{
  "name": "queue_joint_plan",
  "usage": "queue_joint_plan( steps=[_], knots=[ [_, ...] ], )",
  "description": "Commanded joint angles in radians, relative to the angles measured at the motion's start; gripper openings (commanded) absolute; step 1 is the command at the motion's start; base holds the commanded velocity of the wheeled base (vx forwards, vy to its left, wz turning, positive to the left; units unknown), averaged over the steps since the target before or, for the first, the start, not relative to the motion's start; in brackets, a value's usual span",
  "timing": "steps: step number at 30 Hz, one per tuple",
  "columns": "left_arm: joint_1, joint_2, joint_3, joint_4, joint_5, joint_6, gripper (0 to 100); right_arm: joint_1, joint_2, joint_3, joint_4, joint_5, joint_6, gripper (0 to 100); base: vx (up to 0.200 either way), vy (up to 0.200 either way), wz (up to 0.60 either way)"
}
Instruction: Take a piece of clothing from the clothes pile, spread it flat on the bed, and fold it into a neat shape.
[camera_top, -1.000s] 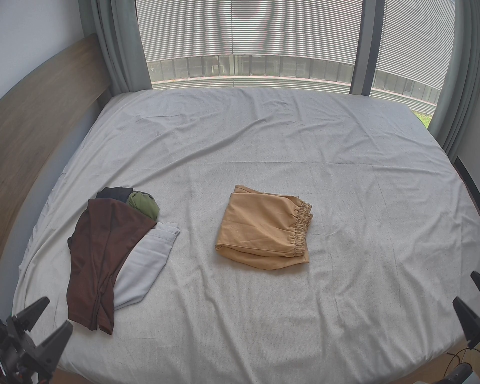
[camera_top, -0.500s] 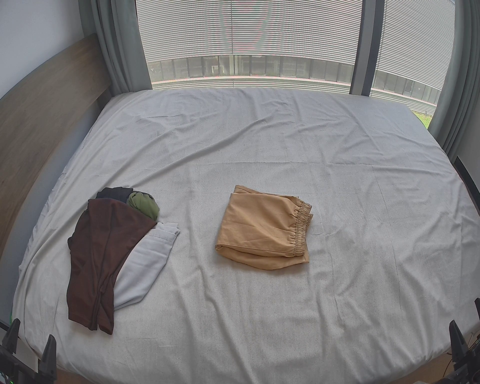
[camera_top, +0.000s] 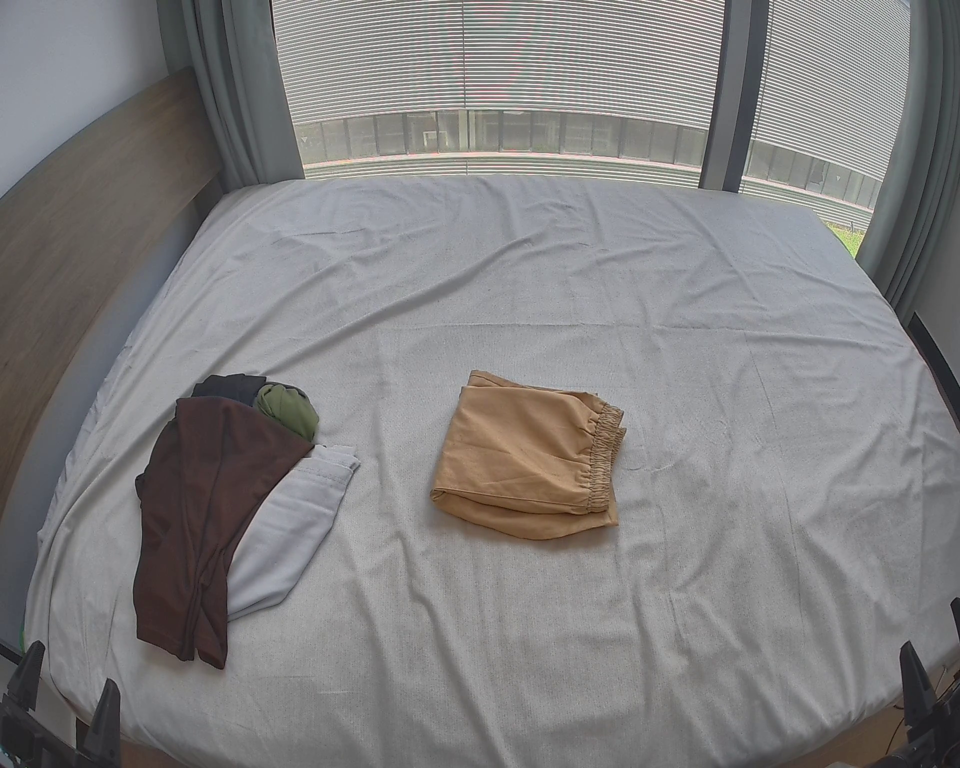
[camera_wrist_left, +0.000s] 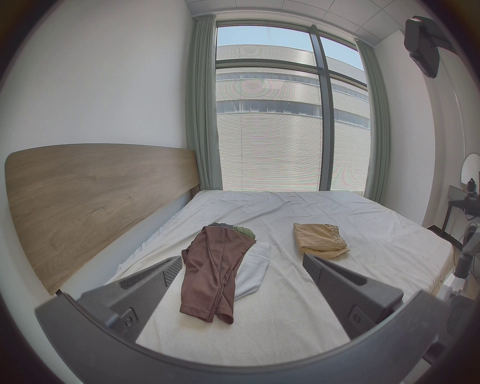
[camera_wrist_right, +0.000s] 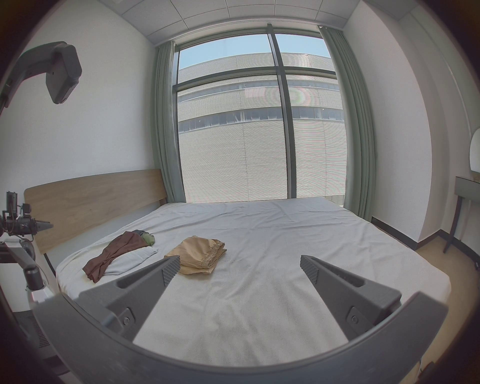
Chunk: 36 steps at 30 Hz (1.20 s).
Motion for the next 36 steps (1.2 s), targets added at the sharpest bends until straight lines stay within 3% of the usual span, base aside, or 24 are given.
queue_joint_plan(
  steps=[1, 7, 9, 11, 12, 16, 18, 19, 21, 25, 29, 36],
  knots=[
    [0.001, -0.013, 0.018, -0.001, 0.0, -0.007, 100, -0.003, -0.01, 0.018, 0.021, -0.013, -0.025, 100, 0.0, 0.0, 0.0],
    [-0.001, -0.013, 0.018, -0.001, 0.0, -0.007, 100, -0.001, -0.01, 0.018, 0.018, -0.022, -0.024, 100, 0.0, 0.0, 0.0],
    [0.001, -0.013, 0.018, -0.001, -0.001, 0.001, 100, 0.003, -0.01, 0.018, 0.01, -0.059, 0.033, 100, 0.0, 0.0, 0.0],
    [-0.001, -0.013, 0.018, -0.001, -0.001, 0.0, 100, 0.002, -0.01, 0.018, -0.001, -0.125, 0.143, 100, 0.0, 0.0, 0.0],
    [0.001, -0.013, 0.018, -0.001, -0.001, 0.0, 100, 0.002, -0.01, 0.018, -0.002, -0.146, 0.151, 100, 0.0, 0.0, 0.0],
    [0.001, -0.013, 0.018, -0.001, 0.0, 0.003, 100, 0.0, -0.01, 0.018, 0.004, -0.269, 0.013, 100, 0.0, 0.0, 0.0],
    [-0.001, -0.013, 0.018, -0.001, 0.0, 0.004, 100, 0.0, -0.01, 0.018, 0.004, -0.257, -0.019, 100, 0.0, 0.0, 0.0],
    [0.001, -0.013, 0.018, -0.001, 0.0, 0.004, 100, 0.0, -0.01, 0.018, 0.005, -0.169, -0.108, 100, 0.0, 0.0, 0.0],
    [0.001, -0.013, 0.018, -0.001, 0.0, 0.004, 100, -0.004, -0.01, 0.018, 0.012, -0.103, -0.131, 100, 0.0, 0.0, 0.0],
    [0.001, -0.013, 0.018, -0.001, 0.002, 0.006, 100, -0.006, -0.01, 0.016, 0.021, -0.168, -0.09, 100, 0.0, 0.0, 0.0],
    [0.001, -0.013, 0.018, -0.001, 0.003, 0.006, 100, 0.002, -0.004, 0.015, 0.084, -0.083, -0.071, 100, 0.0, 0.0, 0.0],
    [0.001, -0.013, 0.018, -0.001, 0.003, 0.004, 100, 0.002, -0.006, 0.018, 0.07, -0.093, -0.062, 100, 0.0, 0.0, 0.0]
  ],
)
